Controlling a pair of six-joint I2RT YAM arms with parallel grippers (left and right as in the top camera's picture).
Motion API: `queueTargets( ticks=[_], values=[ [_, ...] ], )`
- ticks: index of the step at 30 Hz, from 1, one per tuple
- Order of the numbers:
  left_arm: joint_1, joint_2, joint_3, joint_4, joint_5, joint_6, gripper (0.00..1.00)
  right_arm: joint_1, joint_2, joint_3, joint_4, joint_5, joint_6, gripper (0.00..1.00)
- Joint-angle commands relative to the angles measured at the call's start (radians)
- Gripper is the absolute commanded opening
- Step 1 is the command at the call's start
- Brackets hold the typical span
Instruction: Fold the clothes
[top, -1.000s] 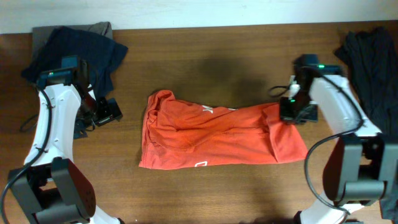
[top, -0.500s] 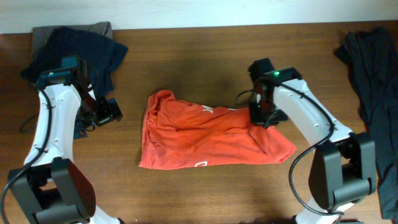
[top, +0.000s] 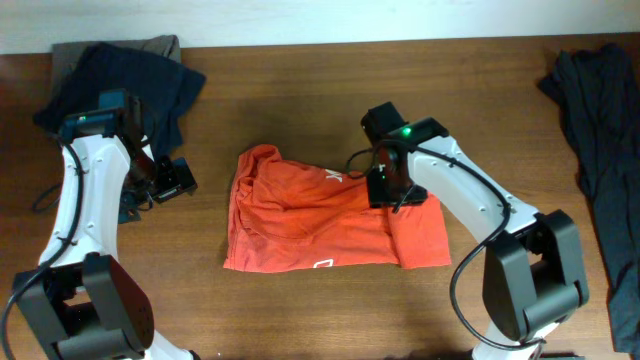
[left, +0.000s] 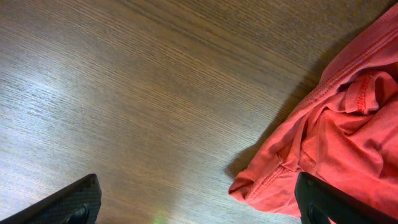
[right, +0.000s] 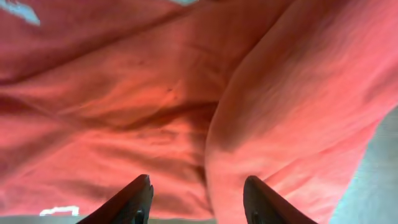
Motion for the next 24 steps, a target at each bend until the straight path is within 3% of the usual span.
queueTargets(
  ticks=[1, 9, 11, 15, 24],
  values=[
    [0.006, 0.005, -0.005, -0.001, -0.007, 0.009, 0.99, -0.011, -0.008, 0.043, -0.053, -0.030, 0.033, 0.52],
    [0.006, 0.005, -0.005, -0.001, -0.007, 0.009, 0.99, -0.159, -0.031, 0.179, -0.145, -0.029, -0.007, 0.52],
    [0.006, 0.005, -0.005, -0.001, -0.007, 0.009, 0.99, -0.199, -0.023, 0.175, -0.121, -0.030, -0.039, 0.41],
    [0.006, 0.005, -0.005, -0.001, -0.007, 0.009, 0.99, -0.247, 0.000, 0.168, -0.111, -0.031, -0.047, 0.04],
    [0.006, 0.005, -0.005, -0.001, -0.007, 0.009, 0.99, -0.280, 0.075, 0.121, -0.054, -0.059, -0.047, 0.04]
  ],
)
